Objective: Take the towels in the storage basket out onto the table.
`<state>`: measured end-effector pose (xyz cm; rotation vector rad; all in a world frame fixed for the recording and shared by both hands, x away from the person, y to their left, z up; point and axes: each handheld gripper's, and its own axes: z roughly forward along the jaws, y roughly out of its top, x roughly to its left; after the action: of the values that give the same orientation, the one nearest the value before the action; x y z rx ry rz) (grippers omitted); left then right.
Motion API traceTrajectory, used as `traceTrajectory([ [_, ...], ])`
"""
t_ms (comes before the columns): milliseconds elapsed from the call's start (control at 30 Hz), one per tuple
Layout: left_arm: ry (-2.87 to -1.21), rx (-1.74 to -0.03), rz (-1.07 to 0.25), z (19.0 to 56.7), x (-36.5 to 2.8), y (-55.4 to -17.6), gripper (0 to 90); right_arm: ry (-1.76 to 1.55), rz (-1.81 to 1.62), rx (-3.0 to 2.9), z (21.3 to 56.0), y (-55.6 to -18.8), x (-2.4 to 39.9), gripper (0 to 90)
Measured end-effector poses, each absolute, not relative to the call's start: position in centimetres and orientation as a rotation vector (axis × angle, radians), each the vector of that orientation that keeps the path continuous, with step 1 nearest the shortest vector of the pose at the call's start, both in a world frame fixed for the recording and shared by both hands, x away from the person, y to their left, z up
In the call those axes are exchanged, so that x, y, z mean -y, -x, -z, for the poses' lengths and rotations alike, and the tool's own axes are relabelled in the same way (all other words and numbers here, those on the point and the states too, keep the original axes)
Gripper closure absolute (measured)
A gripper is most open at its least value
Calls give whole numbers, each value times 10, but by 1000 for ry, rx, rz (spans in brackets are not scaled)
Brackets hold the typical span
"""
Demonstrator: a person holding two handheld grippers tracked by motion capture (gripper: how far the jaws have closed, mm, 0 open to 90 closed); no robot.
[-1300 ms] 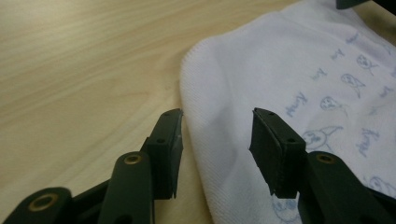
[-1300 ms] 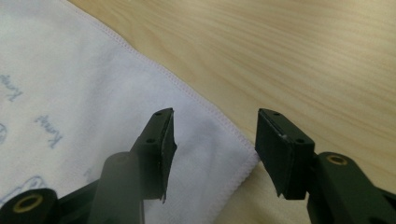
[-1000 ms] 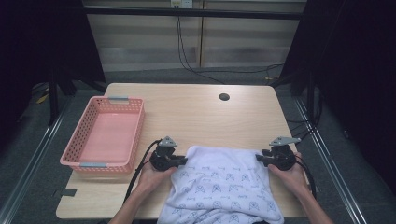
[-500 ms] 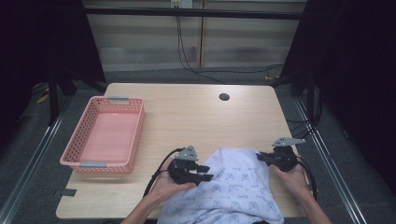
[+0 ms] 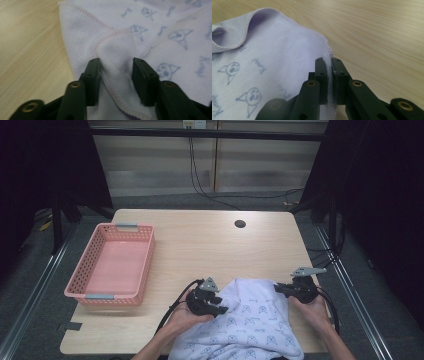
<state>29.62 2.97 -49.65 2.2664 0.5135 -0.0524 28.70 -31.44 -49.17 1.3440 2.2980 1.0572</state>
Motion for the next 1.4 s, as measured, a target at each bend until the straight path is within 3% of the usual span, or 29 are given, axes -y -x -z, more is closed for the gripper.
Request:
traceTrajectory([
  [67, -2245, -512, 59, 493, -34, -296, 760, -1342, -1068, -2299, 491, -286, 314, 847],
  [133, -2189, -519, 84, 487, -40, -298, 808, -1337, -1085, -2295, 489, -284, 316, 848],
  [467, -1903, -640, -13, 435, -106, -312, 833, -1329, -1250, -2163, 456, -274, 331, 851],
  [867, -1782, -675, -251, 360, -149, -340, 854, -1170, -1405, -2027, 365, -304, 324, 858],
  [1233, -1738, -759, -351, 335, -169, -379, 858, -1098, -1438, -1946, 303, -341, 315, 859],
  [1400, -1728, -814, -387, 326, -171, -404, 858, -1097, -1424, -1937, 292, -367, 307, 859],
])
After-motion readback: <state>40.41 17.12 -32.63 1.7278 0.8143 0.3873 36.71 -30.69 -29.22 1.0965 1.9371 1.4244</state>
